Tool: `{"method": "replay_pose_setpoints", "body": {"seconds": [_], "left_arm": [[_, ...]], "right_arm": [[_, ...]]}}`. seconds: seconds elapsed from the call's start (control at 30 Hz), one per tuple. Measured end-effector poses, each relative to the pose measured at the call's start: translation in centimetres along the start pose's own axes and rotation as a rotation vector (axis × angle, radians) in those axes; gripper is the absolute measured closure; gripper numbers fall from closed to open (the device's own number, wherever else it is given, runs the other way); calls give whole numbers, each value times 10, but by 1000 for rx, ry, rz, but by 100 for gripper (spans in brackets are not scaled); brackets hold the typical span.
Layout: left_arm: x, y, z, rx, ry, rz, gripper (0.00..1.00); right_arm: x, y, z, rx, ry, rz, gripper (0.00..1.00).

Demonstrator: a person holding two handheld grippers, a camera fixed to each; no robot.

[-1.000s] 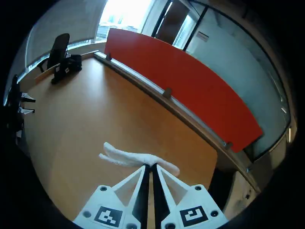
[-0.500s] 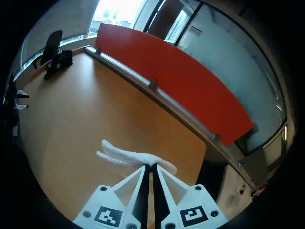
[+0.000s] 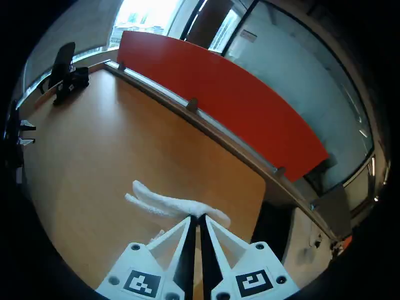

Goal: Fold towel

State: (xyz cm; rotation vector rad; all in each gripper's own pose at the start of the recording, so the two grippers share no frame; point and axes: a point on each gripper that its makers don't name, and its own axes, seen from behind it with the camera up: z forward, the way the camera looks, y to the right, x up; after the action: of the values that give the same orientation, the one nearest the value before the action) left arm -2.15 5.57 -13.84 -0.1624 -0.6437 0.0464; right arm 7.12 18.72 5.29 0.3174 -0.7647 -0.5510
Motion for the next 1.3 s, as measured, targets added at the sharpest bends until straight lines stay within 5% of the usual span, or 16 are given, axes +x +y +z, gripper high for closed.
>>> {"method": "replay_pose_setpoints", "body": {"seconds": [0.67,1.3], "left_arm": [[-1,6,0,-12,-10,11,3],[-3,6,-2,-11,-16,18,2]], "right_arm": [[-112,-3,-31,-11,-111,127,95],[-186,-20,-31,1,-227,218,95]]}}
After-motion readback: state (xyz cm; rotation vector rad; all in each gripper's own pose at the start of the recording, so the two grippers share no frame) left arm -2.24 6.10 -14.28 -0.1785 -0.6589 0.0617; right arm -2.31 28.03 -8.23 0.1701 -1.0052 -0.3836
